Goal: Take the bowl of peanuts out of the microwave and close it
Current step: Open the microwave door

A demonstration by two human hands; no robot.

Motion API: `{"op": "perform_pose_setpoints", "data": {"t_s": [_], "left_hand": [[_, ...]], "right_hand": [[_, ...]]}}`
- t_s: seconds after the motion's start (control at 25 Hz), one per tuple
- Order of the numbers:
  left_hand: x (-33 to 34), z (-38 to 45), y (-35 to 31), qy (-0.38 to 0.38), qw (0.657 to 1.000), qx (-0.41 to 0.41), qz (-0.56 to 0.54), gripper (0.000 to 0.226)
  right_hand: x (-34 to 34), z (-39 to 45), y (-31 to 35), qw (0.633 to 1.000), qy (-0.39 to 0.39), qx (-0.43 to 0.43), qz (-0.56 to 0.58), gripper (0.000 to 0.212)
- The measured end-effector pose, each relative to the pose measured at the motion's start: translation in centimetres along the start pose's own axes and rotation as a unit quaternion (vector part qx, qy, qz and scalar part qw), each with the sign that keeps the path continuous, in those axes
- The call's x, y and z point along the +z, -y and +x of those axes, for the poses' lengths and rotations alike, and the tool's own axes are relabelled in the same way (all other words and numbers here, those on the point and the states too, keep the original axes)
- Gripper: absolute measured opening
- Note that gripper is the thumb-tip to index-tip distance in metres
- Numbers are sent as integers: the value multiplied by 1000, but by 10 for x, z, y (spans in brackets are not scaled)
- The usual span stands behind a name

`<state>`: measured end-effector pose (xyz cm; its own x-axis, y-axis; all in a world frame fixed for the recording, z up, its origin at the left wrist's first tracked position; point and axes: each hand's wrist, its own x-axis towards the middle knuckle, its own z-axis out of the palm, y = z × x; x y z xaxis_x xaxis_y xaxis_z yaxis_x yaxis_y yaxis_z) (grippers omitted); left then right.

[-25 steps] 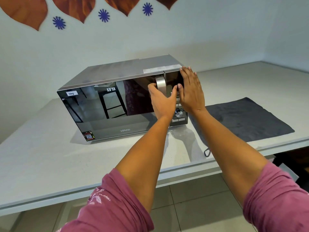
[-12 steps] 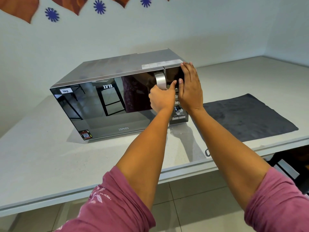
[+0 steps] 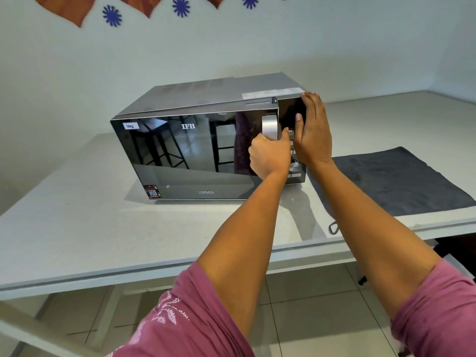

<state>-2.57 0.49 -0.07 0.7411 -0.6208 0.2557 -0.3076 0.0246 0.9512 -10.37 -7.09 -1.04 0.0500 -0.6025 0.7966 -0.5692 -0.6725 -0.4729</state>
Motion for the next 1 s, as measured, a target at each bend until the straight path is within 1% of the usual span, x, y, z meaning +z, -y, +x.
{"op": "perform_pose_setpoints", "data": {"t_s": [0.08, 0.16, 0.28, 0.36, 0.4, 0.52, 0.6, 0.68, 0.72, 0.76, 0.8, 0.88, 0.92, 1.0], "left_hand": [[-8, -6, -1, -3, 1000, 3, -5, 44], [-18, -12, 0, -9, 1000, 15, -2, 46], [-36, -21, 5, 6, 998, 59, 16, 51], [-50, -25, 1, -6, 996, 89, 13, 55], [-59, -25, -5, -22, 994, 104, 2, 55], [-86, -17, -27, -78, 987, 141, -20, 51], [-105, -6, -41, -121, 980, 160, -2, 44], [-119, 8, -52, -137, 972, 183, 44, 29], [-126, 14, -56, -139, 968, 192, 85, 24], [-133, 21, -58, -136, 962, 192, 137, 26], [-140, 28, -58, -126, 955, 182, 195, 33], [-154, 41, -59, -70, 942, 135, 298, 61], [-162, 44, -60, -27, 935, 105, 338, 75], [-176, 48, -62, 64, 918, 49, 388, 93]], "right_hand": [[-3, 0, 6, 1000, 6, 11, 3, 46], [-7, 1, 13, 998, 4, 38, 42, 43], [-18, -1, 27, 981, -1, 52, 187, 38], [-22, -5, 42, 957, 25, 43, 287, 39], [-23, -7, 50, 948, 44, 29, 313, 39], [-22, -15, 70, 941, 82, -11, 329, 39], [-23, -23, 80, 940, 78, -24, 331, 35], [-25, -32, 89, 945, 48, -32, 322, 31], [-26, -37, 93, 946, 36, -37, 319, 30], [-26, -42, 98, 948, 30, -41, 315, 31], [-27, -47, 103, 948, 24, -48, 314, 32], [-28, -55, 110, 942, 14, -68, 329, 33], [-29, -59, 114, 936, 13, -81, 343, 34], [-31, -62, 123, 916, 32, -114, 383, 36]]}}
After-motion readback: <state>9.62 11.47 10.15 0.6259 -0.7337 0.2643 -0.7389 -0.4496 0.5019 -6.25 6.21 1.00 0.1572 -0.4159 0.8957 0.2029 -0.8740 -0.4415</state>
